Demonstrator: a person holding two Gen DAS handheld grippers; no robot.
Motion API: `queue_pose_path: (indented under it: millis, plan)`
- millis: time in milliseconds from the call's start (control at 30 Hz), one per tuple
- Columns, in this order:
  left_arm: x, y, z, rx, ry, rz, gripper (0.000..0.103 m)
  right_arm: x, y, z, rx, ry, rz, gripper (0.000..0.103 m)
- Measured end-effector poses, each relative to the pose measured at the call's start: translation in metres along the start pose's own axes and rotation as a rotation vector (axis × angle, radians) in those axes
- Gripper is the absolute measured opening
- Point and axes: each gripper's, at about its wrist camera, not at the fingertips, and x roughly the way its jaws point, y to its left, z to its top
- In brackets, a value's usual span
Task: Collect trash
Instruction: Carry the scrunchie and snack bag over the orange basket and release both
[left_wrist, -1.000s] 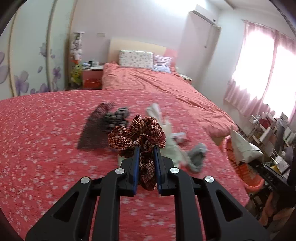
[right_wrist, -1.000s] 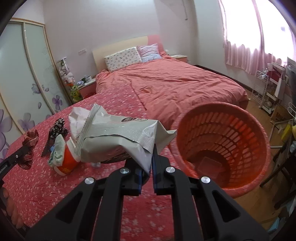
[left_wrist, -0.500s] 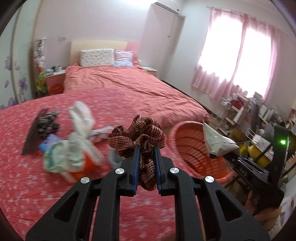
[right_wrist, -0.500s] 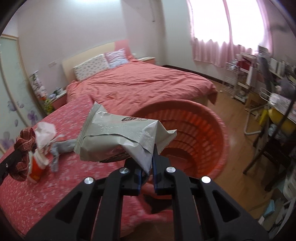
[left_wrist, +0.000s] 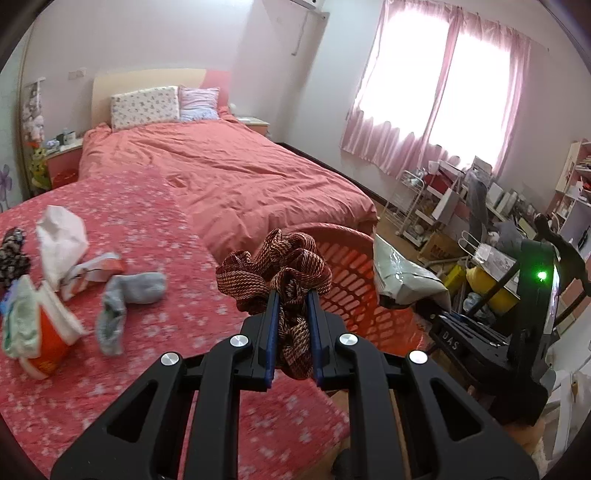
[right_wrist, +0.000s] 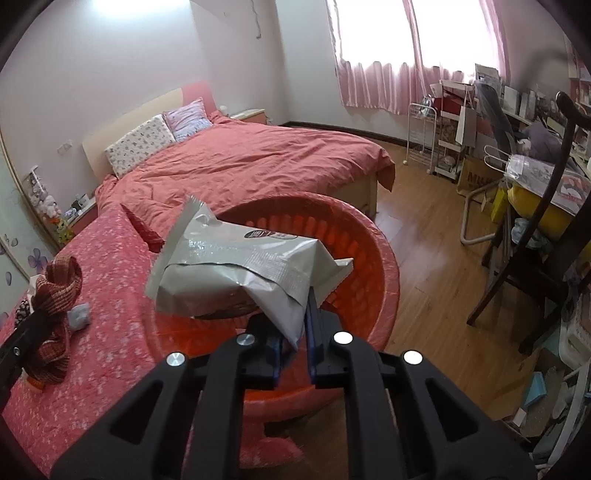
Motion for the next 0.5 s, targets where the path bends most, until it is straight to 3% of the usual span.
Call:
queue_pose_path:
  millis: [267, 400, 500]
  plan:
    - [0.036, -0.022, 0.001, 0.025, 0.055, -0.028, 0.015, 0.026, -0.009, 0.011, -0.006, 0.037, -0.009, 0.017]
    - [0.047, -0.028, 0.0, 0.039, 0.074, -0.03, 0.015, 0.031, -0.009, 0.015, -0.025, 0.039, -0.002, 0.036]
    - [0.052, -0.027, -0.001, 0.037, 0.09, -0.033, 0.016, 0.032, -0.007, 0.014, -0.046, 0.033, 0.009, 0.042]
